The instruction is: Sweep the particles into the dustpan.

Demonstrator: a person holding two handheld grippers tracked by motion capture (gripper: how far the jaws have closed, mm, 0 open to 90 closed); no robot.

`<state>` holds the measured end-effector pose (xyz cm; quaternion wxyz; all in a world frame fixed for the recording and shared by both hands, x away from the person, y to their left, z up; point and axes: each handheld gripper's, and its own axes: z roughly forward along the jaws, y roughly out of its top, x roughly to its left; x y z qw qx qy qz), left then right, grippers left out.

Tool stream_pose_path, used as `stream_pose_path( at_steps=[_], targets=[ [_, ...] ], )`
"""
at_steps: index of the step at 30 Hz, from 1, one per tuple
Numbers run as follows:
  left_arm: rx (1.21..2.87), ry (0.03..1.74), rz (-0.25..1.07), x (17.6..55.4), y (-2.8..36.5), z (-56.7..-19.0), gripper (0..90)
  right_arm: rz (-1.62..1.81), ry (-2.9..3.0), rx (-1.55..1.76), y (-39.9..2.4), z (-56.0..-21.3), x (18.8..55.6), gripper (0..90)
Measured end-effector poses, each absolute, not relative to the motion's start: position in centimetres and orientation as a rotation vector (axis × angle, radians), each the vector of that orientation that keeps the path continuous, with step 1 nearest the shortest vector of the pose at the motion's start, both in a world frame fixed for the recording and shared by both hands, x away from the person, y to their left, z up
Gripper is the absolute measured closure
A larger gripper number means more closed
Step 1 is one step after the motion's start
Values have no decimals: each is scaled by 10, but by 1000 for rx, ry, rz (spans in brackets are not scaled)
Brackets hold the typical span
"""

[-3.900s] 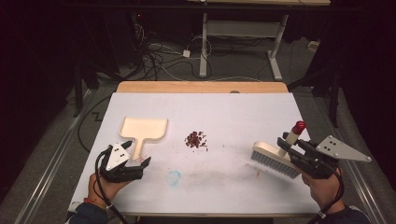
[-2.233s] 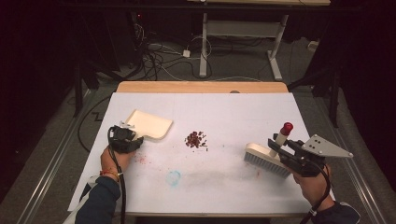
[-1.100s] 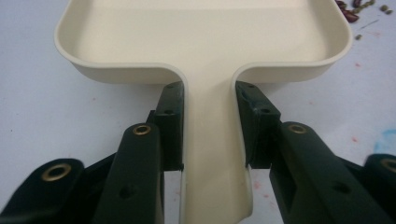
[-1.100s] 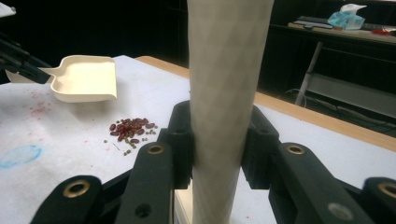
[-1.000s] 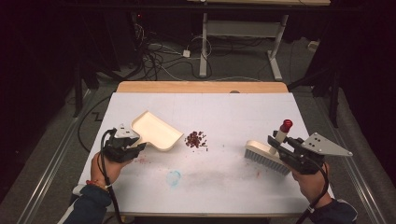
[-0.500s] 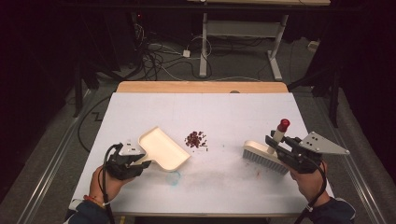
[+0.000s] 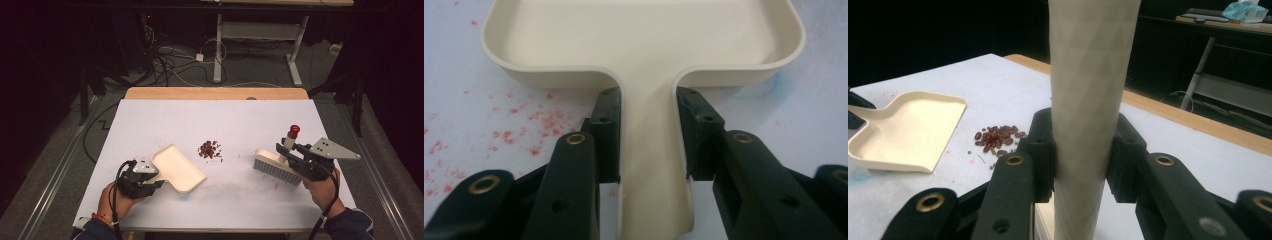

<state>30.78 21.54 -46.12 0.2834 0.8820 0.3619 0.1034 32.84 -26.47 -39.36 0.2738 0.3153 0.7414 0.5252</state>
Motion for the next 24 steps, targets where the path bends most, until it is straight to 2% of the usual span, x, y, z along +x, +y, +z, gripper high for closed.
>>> stream_pose_path(
  at_steps=[14,24],
  targets=[
    [2381,989,282,308,209,-469,635,1462,1962,831,-234,-379,372,699],
    [2389,968,273,309,205,-468,635,1410,1882,916,-189,-389,417,698]
  ],
)
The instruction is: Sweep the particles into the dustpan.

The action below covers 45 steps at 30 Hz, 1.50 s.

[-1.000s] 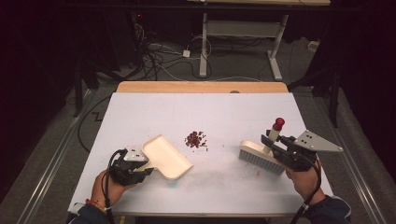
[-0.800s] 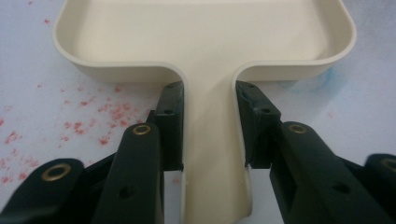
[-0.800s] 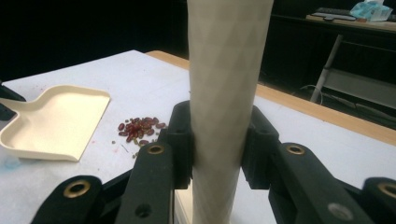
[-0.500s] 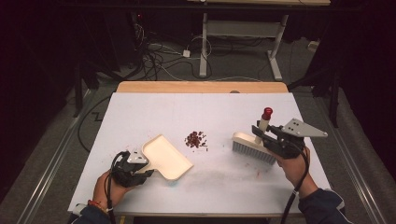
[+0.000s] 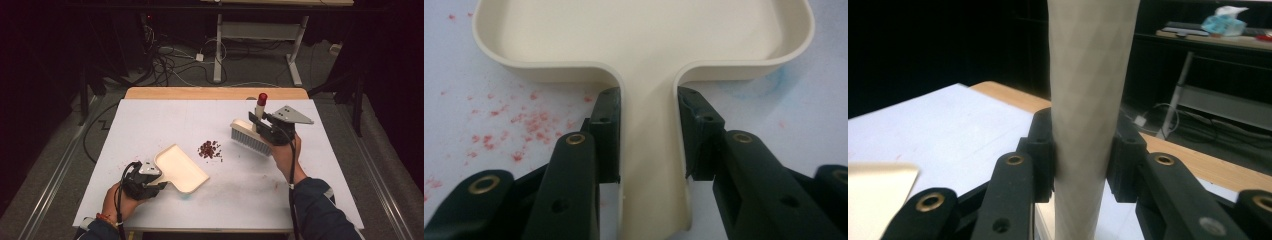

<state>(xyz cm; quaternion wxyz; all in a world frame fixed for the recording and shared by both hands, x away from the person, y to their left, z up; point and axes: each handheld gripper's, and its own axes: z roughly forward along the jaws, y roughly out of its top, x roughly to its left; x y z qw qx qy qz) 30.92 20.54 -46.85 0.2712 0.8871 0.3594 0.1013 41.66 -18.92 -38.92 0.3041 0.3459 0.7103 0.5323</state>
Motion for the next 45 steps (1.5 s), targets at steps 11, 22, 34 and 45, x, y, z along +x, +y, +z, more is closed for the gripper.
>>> stream_pose_path(
  at_steps=[11,22,34,45],
  targets=[
    [2375,978,238,312,204,-469,635,1394,1845,916,-132,-397,441,699],
    [2388,971,239,316,199,-470,634,1378,1919,858,-97,-410,435,699],
    [2392,980,233,322,185,-471,634,1421,1957,840,-75,-414,407,687],
    [2412,983,236,327,172,-472,634,1434,1954,857,-64,-416,386,678]
  ],
)
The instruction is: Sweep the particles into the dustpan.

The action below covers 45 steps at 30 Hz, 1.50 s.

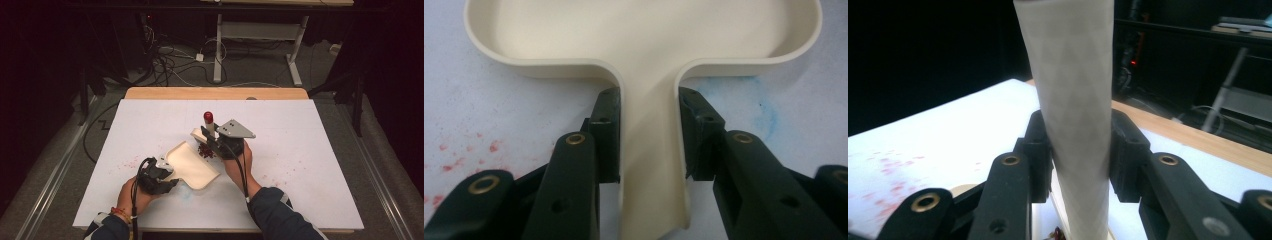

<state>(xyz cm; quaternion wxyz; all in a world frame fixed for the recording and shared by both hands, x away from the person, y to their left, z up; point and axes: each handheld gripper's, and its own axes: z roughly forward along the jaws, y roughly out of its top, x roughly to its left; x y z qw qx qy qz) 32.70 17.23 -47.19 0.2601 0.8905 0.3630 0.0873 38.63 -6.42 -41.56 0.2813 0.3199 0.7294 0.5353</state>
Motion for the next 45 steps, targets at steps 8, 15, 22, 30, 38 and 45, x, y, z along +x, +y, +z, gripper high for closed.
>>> stream_pose_path(
  at_steps=[8,15,22,30,38,45],
  targets=[
    [2401,1004,212,329,171,-474,634,1447,1999,788,-51,-417,365,674],
    [2403,1007,212,330,169,-473,633,1457,2020,750,-42,-417,349,675],
    [2407,999,215,329,171,-471,634,1470,2056,700,-37,-415,341,680],
    [2428,985,222,329,171,-471,634,1511,2067,706,-39,-411,338,692],
    [2451,951,232,325,176,-469,634,1561,2039,692,-46,-403,341,699],
    [2469,926,222,317,184,-469,634,1615,1991,690,-67,-386,343,699]
  ],
)
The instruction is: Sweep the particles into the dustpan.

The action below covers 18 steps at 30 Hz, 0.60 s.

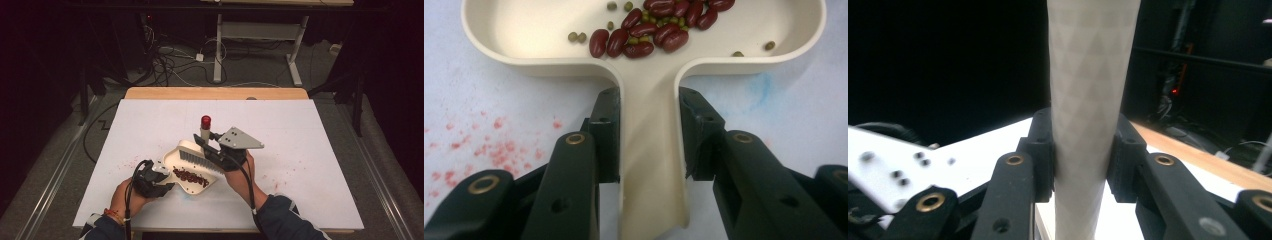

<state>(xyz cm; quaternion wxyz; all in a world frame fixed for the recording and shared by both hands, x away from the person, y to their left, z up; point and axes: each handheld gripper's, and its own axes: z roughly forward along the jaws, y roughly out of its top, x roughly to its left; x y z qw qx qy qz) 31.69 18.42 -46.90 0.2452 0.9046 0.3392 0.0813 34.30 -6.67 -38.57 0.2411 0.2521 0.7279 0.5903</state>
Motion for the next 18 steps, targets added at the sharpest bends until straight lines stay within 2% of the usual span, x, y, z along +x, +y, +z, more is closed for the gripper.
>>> stream_pose_path(
  at_steps=[7,18],
  targets=[
    [2486,918,214,308,192,-469,634,1576,1942,737,-97,-380,349,699],
    [2493,929,207,299,193,-473,633,1417,1922,814,-138,-396,357,699]
  ],
)
